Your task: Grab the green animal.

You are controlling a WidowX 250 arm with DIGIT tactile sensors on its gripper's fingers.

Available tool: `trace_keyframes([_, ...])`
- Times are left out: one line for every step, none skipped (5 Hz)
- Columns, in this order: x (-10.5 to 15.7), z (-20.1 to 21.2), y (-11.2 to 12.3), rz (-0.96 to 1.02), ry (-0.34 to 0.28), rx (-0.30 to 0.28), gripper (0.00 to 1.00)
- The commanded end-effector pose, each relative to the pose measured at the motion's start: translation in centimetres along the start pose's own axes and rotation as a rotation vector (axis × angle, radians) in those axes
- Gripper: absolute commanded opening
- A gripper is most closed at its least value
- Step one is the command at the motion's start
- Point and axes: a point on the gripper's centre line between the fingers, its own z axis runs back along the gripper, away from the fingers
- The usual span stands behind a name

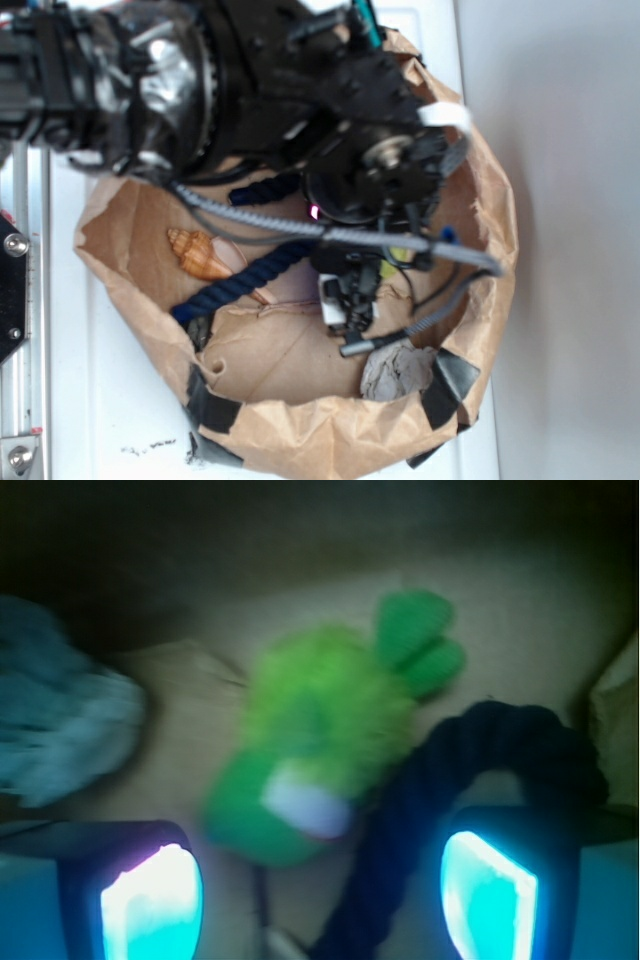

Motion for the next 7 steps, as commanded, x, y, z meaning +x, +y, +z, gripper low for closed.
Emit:
trace_keyframes([2.0, 1.6, -1.0, 0.000, -0.106, 0.034, 1.00])
trace_keyframes([2.4, 0.3, -1.2, 0.013, -0.102, 0.050, 1.00])
trace_keyframes([3.0, -1.0, -1.4, 0.022, -0.106, 0.053, 1.00])
trace_keyframes([2.8, -2.8, -1.6, 0.009, -0.118, 0.098, 1.00])
trace_keyframes([2.5, -3.7, -1.6, -0.002, -0.153, 0.128, 1.00])
trace_keyframes([2.3, -4.4, -1.4, -0.005, -0.142, 0.150, 1.00])
trace_keyframes([2.1, -5.2, -1.0, -0.009, -0.147, 0.173, 0.00])
